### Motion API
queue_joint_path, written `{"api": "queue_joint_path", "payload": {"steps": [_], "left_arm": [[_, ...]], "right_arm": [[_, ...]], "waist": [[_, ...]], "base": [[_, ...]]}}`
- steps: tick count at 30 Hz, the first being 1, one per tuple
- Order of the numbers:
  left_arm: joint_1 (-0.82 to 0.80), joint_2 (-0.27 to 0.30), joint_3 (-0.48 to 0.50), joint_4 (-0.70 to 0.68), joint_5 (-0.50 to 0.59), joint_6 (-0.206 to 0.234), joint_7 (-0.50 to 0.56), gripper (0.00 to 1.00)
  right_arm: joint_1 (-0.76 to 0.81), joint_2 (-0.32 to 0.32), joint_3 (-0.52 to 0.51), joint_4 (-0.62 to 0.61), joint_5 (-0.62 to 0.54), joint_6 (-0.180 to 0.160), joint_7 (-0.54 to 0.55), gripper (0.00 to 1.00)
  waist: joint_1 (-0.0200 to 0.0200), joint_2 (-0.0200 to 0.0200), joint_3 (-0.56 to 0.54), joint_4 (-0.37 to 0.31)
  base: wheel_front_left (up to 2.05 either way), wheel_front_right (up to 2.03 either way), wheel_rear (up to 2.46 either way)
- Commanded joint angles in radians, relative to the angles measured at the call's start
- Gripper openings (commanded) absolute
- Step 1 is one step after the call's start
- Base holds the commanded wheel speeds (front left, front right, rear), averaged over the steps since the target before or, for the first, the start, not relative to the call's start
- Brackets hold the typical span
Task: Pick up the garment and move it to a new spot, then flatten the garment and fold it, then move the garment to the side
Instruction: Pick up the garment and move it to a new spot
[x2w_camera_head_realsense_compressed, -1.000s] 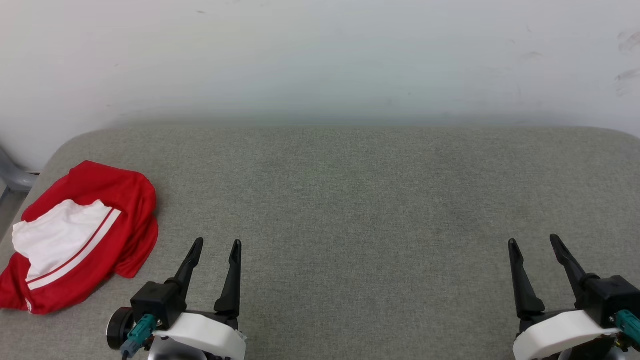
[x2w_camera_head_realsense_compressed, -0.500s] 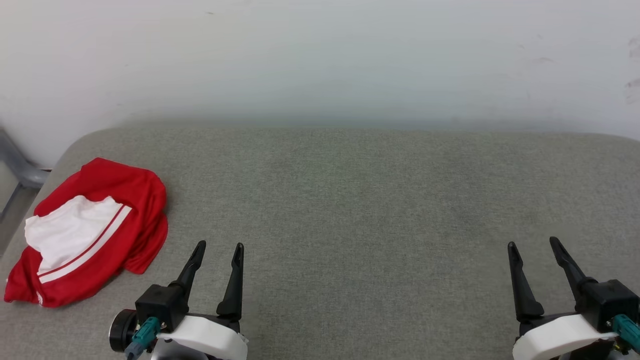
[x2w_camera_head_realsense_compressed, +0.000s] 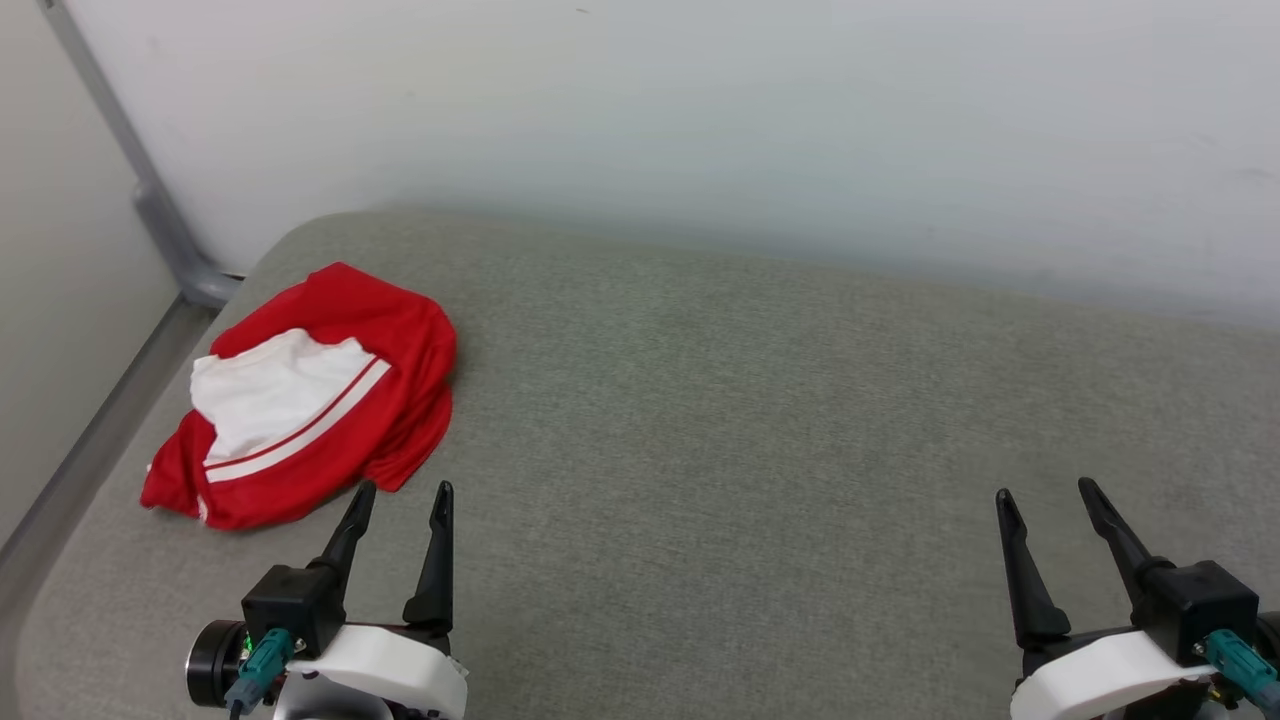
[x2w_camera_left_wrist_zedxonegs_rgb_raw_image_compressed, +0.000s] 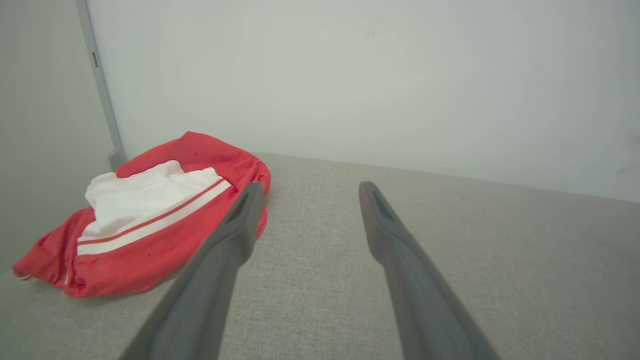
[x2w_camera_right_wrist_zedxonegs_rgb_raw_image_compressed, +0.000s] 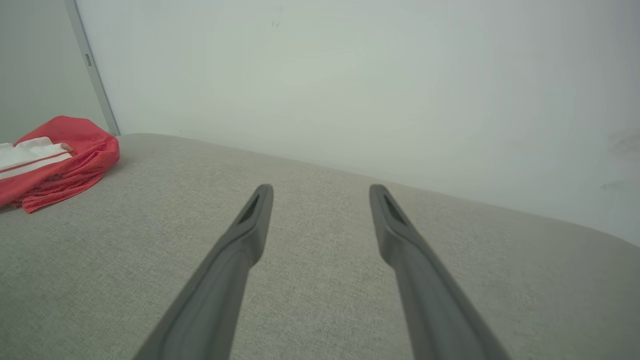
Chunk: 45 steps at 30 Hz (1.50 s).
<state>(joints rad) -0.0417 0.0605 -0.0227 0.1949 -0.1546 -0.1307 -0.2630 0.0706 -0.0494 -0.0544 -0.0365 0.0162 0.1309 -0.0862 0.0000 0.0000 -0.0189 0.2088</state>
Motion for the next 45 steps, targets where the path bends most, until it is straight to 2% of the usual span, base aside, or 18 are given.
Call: {"api": "queue_joint_path", "payload": {"steps": [1,12,22,39,45], "left_arm": [[-0.01,0.002,0.008,0.0,0.009,0.0,-0.002,1.0],[-0.015,0.009,0.046,-0.005,0.022,0.0,-0.002,1.0],[-0.021,0.009,0.049,-0.004,0.022,0.0,-0.002,1.0],[-0.03,0.002,0.097,-0.013,0.003,0.0,-0.002,1.0],[-0.12,0.037,0.102,0.029,-0.017,0.0,-0.002,1.0]], "right_arm": [[-0.004,-0.001,0.001,0.004,0.002,0.0,-0.005,1.0],[-0.022,-0.001,0.025,0.03,0.007,0.0,-0.019,1.0],[-0.034,-0.001,0.025,0.043,0.009,0.0,-0.026,1.0],[-0.077,-0.001,0.037,0.053,0.003,0.0,-0.023,1.0],[-0.087,-0.001,0.022,0.019,-0.016,0.0,-0.007,1.0]], "waist": [[0.0,0.0,0.002,0.052],[0.0,0.0,0.006,0.208],[0.0,0.0,0.013,0.299],[0.0,0.0,0.031,0.315],[0.0,0.0,0.071,0.304]], "base": [[0.0,0.0,0.0],[0.0,0.0,0.0],[0.0,0.0,0.0],[0.0,0.0,0.0],[0.0,0.0,0.0]]}}
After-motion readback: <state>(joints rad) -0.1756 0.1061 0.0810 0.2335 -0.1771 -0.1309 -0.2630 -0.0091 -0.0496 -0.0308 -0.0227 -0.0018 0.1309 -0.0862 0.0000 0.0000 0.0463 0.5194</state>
